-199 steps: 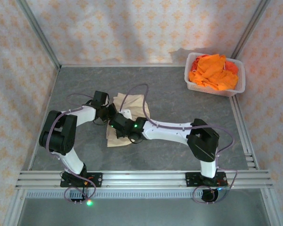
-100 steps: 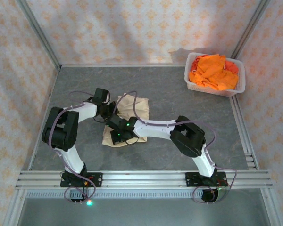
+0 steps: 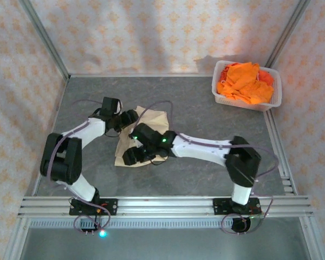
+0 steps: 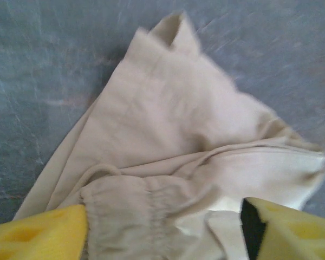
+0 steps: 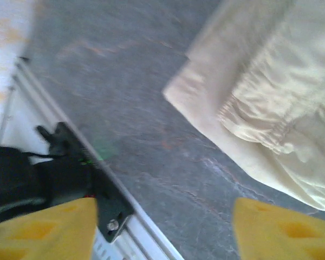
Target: Fold and stack the shorts
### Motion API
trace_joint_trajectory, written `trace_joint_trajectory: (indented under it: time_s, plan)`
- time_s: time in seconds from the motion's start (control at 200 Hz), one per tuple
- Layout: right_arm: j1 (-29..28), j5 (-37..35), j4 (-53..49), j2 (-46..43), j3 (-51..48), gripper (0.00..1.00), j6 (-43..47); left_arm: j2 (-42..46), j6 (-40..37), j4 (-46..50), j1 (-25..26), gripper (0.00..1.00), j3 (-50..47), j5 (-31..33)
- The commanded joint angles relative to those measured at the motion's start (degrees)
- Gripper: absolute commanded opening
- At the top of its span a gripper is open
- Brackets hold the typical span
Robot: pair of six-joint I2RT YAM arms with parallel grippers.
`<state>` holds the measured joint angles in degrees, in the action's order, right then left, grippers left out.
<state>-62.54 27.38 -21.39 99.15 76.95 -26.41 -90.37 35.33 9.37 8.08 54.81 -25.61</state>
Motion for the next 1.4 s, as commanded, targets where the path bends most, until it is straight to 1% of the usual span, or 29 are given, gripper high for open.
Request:
trace_joint_trajectory:
  time_s: [0.0, 0.095, 0.14, 0.175, 0.215, 0.24, 0.305, 0.41, 0.57, 0.811, 0.901, 0.981, 1.061, 1.141, 1.276, 1.396]
  plan:
    - [0.9, -5.1, -3.4, -8.3, -3.2, 0.77, 2.9, 6.9, -1.9, 4.0, -0.3, 0.83, 1.9, 2.7]
    - [2.7, -11.0, -4.2, -14.3, -7.5, 0.87, 3.9, 11.2, -1.6, 5.5, -0.2, 0.87, 1.4, 1.9]
    - [4.4, -13.0, -4.2, -17.0, -9.4, 0.91, 3.9, 13.3, -1.3, 5.7, -0.2, 0.92, 0.5, 1.7]
    - [6.1, -13.9, -4.0, -18.5, -10.8, 0.94, 3.7, 15.0, -0.9, 5.6, -0.2, 0.93, -0.3, 1.5]
    - [8.6, -13.8, -3.7, -19.8, -12.1, 0.97, 3.4, 17.1, -0.4, 5.5, -0.2, 1.00, -1.2, 1.4]
    - [10.4, -13.5, -3.4, -20.1, -12.7, 0.99, 3.0, 18.3, -0.1, 5.4, -0.2, 1.00, -1.9, 1.3]
    - [15.2, -11.8, -3.0, -19.2, -13.6, 1.00, 1.9, 21.5, 0.6, 5.2, -0.3, 1.00, -3.5, 1.0]
    - [20.8, -8.4, -3.5, -13.3, -12.0, 0.97, 1.6, 25.9, 1.2, 5.4, -0.2, 1.00, -5.8, 0.4]
    - [24.3, -3.1, -2.7, -2.7, -7.4, 0.84, 1.7, 30.6, 1.5, 7.1, 0.1, 1.00, -8.2, -0.1]
    - [24.9, 0.6, -1.8, 9.3, -1.4, 0.63, 1.0, 34.7, 1.9, 5.3, 0.8, 1.00, -11.2, -1.5]
    - [24.9, 0.8, -1.9, 12.5, 0.3, 0.53, 0.8, 34.9, 1.5, 5.9, 0.9, 1.00, -11.4, -1.6]
    - [24.9, 0.0, -2.9, 14.5, 1.7, 0.40, 1.0, 34.9, 1.3, 6.3, 1.0, 1.00, -11.4, -1.6]
    - [24.9, -2.6, -5.0, 15.5, 2.9, 0.25, 1.8, 34.9, 1.3, 6.3, 1.2, 1.00, -11.5, -1.4]
    - [25.0, -8.5, -9.0, 15.7, 3.9, 0.09, 3.6, 34.9, 1.3, 6.3, 1.2, 1.00, -11.6, -1.2]
    - [25.9, -18.1, -17.0, 14.7, 5.0, 0.04, 9.1, 34.8, 1.4, 6.0, 1.2, 1.00, -11.9, -1.0]
    - [29.2, -25.3, -24.1, 11.8, 4.0, 0.00, 14.6, 34.9, 1.1, 6.1, 1.2, 1.00, -12.0, -0.9]
